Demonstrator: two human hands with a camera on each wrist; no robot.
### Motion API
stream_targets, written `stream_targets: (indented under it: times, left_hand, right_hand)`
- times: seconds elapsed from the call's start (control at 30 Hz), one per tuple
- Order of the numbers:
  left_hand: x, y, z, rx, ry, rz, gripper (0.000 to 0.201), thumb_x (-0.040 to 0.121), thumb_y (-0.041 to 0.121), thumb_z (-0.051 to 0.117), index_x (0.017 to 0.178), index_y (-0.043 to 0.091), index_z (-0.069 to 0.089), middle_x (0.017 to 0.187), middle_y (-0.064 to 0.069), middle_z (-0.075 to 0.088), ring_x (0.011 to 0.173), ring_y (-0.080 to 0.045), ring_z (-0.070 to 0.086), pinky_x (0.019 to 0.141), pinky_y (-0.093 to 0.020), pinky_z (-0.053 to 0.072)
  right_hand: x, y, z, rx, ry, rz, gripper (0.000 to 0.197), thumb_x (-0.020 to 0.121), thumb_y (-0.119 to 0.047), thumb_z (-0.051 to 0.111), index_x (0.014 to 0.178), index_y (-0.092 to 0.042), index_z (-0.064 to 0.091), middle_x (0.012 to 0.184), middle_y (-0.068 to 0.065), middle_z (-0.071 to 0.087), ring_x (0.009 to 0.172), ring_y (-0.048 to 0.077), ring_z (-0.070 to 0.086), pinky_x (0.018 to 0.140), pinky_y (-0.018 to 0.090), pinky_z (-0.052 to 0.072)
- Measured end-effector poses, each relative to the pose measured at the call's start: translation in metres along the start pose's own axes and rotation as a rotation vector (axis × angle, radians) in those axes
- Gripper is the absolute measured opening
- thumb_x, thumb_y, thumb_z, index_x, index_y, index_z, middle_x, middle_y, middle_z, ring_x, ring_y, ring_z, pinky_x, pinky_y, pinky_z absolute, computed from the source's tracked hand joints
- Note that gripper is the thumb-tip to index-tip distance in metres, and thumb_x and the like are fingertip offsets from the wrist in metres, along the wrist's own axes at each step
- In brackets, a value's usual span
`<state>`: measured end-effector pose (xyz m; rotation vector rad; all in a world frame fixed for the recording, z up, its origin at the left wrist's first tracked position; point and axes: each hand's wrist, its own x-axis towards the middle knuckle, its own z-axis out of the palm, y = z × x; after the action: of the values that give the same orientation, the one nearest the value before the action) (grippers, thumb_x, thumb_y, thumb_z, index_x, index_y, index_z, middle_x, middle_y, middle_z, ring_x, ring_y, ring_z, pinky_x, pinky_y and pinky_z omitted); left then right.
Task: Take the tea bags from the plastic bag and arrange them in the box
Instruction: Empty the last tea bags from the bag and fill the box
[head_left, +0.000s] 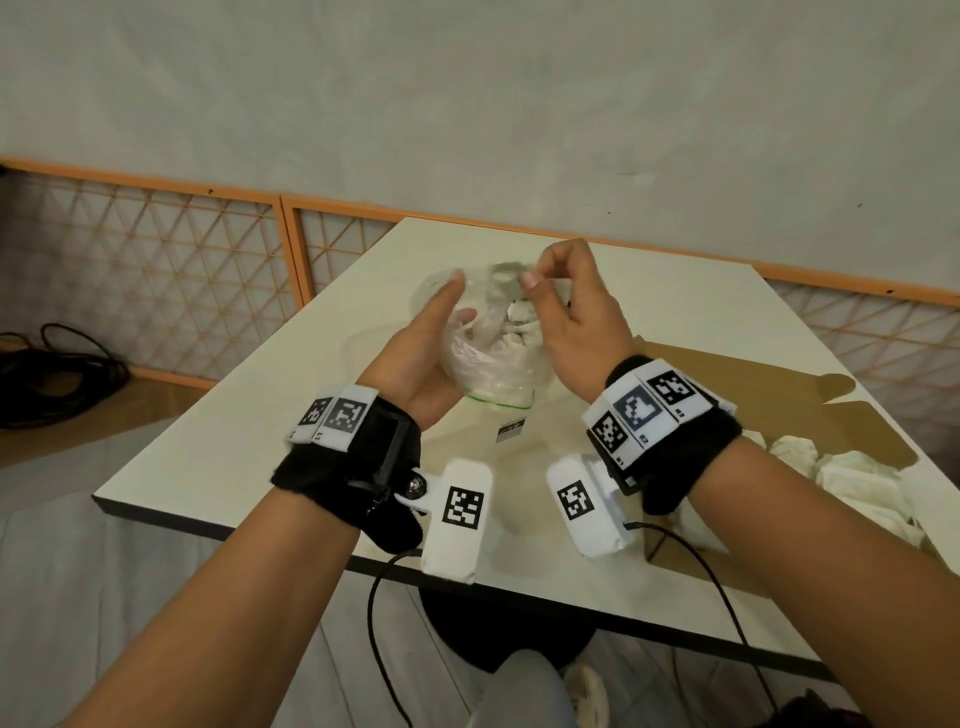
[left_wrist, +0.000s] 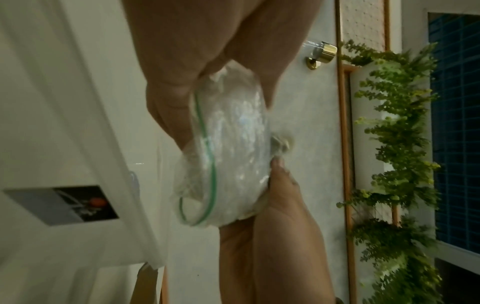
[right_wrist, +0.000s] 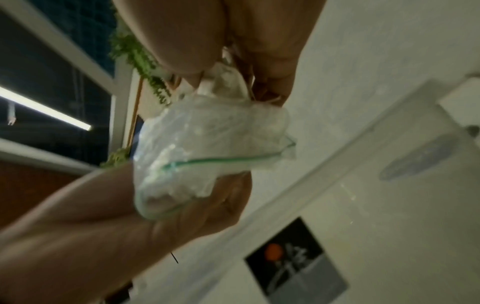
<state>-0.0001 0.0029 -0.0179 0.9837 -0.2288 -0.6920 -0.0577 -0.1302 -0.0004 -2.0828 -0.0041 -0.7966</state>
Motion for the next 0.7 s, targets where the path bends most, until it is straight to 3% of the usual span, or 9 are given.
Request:
stream_targets:
  times: [0.1, 0.2, 0.27, 0.33, 0.43, 0.5, 0.6, 0.7]
  left_hand:
    - [-0.004, 0.000, 0.005, 0.056, -0.109, 0.026, 0.044, 0.099, 0.038, 0.042, 0.125, 0.006, 0.057, 0.120, -0.013, 0.066, 0.108, -0.024, 0.064, 0.096, -0.036, 0.050]
    - [-0.008, 0.002, 0.007, 0.090, -0.170, 0.038, 0.045, 0.096, 0.044, 0.044, 0.117, 0.008, 0.061, 0.110, -0.011, 0.069, 0.101, -0.023, 0.067, 0.093, -0.038, 0.052]
    - [-0.009, 0.000, 0.006, 0.171, -0.197, 0.040, 0.038, 0.092, 0.029, 0.056, 0.122, 0.006, 0.059, 0.116, -0.016, 0.065, 0.105, -0.028, 0.064, 0.091, -0.044, 0.051]
    - [-0.010, -0.001, 0.004, 0.184, -0.168, 0.060, 0.035, 0.088, 0.004, 0.059, 0.122, 0.006, 0.057, 0.113, -0.016, 0.063, 0.099, -0.029, 0.065, 0.083, -0.043, 0.054]
    - [-0.009, 0.001, 0.002, 0.068, -0.043, 0.103, 0.035, 0.083, -0.017, 0.045, 0.100, 0.012, 0.057, 0.097, -0.013, 0.066, 0.084, -0.026, 0.066, 0.072, -0.035, 0.056]
    - [-0.008, 0.000, 0.001, 0.013, 0.020, 0.090, 0.035, 0.084, -0.016, 0.040, 0.096, 0.011, 0.058, 0.092, -0.013, 0.069, 0.083, -0.026, 0.067, 0.071, -0.034, 0.056]
    - [-0.008, -0.004, 0.003, -0.009, 0.027, -0.020, 0.026, 0.094, 0.001, 0.042, 0.113, 0.001, 0.059, 0.105, -0.017, 0.066, 0.090, -0.028, 0.066, 0.075, -0.034, 0.056]
    - [-0.011, -0.004, 0.008, -0.061, -0.028, -0.104, 0.038, 0.098, 0.020, 0.038, 0.126, 0.001, 0.056, 0.115, -0.018, 0.061, 0.101, -0.030, 0.061, 0.093, -0.040, 0.048]
  right_hand:
    - [-0.003, 0.003, 0.007, -0.110, -0.190, -0.029, 0.030, 0.091, -0.035, 0.053, 0.119, -0.030, 0.045, 0.108, 0.002, 0.057, 0.089, 0.009, 0.056, 0.076, 0.014, 0.044]
    - [-0.002, 0.004, 0.010, -0.167, -0.172, -0.058, 0.024, 0.093, -0.027, 0.052, 0.117, -0.024, 0.053, 0.110, 0.006, 0.052, 0.087, -0.003, 0.050, 0.072, -0.001, 0.034]
    - [-0.001, 0.004, 0.009, -0.132, -0.138, -0.044, 0.014, 0.095, -0.022, 0.047, 0.105, -0.022, 0.057, 0.107, 0.008, 0.055, 0.085, 0.003, 0.053, 0.069, 0.001, 0.036]
    - [0.002, 0.002, 0.006, -0.134, -0.157, -0.031, 0.010, 0.096, -0.023, 0.046, 0.096, -0.025, 0.056, 0.103, 0.008, 0.057, 0.084, 0.011, 0.053, 0.068, 0.009, 0.039]
    - [0.004, -0.001, -0.001, -0.216, -0.225, -0.031, 0.010, 0.095, -0.025, 0.046, 0.101, -0.024, 0.054, 0.102, 0.006, 0.055, 0.079, 0.009, 0.049, 0.071, 0.020, 0.036]
    - [0.003, -0.003, -0.006, -0.271, -0.309, -0.019, 0.021, 0.091, -0.029, 0.054, 0.112, -0.025, 0.051, 0.111, 0.001, 0.051, 0.091, 0.009, 0.049, 0.078, 0.020, 0.035]
    - [0.002, -0.003, -0.011, -0.311, -0.409, 0.014, 0.052, 0.078, -0.034, 0.070, 0.122, -0.031, 0.043, 0.119, 0.001, 0.048, 0.102, 0.015, 0.051, 0.086, 0.026, 0.041]
    - [0.002, -0.003, -0.015, -0.239, -0.372, 0.016, 0.050, 0.074, -0.029, 0.073, 0.118, -0.034, 0.048, 0.115, 0.004, 0.055, 0.099, 0.019, 0.057, 0.085, 0.032, 0.049]
